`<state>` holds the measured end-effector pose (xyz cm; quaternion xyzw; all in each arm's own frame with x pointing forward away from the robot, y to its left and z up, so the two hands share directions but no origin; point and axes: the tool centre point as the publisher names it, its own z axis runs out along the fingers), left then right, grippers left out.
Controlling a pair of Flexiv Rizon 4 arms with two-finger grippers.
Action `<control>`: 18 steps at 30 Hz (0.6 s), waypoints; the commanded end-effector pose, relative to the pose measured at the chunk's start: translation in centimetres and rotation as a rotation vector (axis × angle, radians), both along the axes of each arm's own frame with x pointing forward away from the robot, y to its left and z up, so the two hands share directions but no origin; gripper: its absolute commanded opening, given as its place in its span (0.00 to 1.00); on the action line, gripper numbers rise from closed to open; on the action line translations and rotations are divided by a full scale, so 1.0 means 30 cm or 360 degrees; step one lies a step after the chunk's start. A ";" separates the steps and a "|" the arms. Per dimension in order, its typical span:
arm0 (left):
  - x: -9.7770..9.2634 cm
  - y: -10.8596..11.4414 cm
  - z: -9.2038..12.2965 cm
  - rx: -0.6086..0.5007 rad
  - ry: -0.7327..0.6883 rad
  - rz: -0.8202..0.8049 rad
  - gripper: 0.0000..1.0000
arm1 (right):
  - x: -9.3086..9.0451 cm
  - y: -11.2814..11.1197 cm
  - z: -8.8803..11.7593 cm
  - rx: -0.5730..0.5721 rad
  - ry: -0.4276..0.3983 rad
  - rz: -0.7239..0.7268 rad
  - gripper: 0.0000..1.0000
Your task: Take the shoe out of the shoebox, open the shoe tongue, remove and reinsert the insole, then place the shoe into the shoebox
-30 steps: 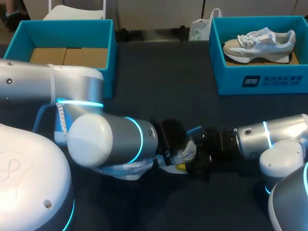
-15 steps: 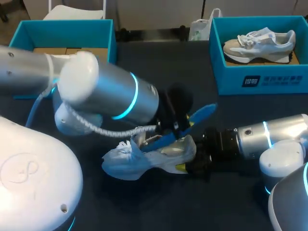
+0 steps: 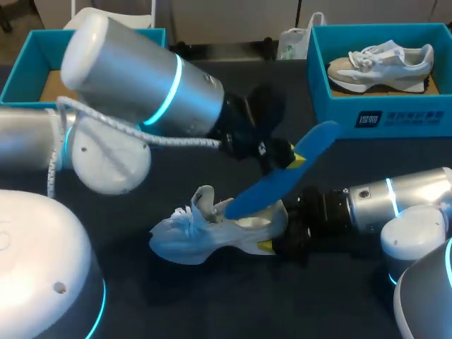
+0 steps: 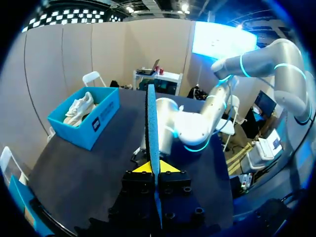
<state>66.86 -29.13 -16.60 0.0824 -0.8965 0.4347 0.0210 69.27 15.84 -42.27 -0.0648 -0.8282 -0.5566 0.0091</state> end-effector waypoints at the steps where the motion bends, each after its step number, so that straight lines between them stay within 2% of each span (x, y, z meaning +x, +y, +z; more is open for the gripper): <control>1: -0.027 0.086 0.123 -0.0115 0.0279 -0.0401 0.00 | -0.002 0.003 -0.001 -0.0005 0.0001 0.0000 0.00; 10: -0.092 0.158 0.353 -0.0312 0.0221 -0.0462 0.00 | -0.002 0.003 -0.001 -0.0005 0.0001 0.0000 0.00; 15: -0.096 0.197 0.435 -0.0379 0.0221 -0.0441 0.00 | -0.002 0.003 -0.001 -0.0005 0.0001 0.0000 0.00; 18: -0.088 0.224 0.435 -0.0402 0.0265 -0.0465 0.00 | -0.002 0.003 -0.001 -0.0005 0.0001 0.0000 0.00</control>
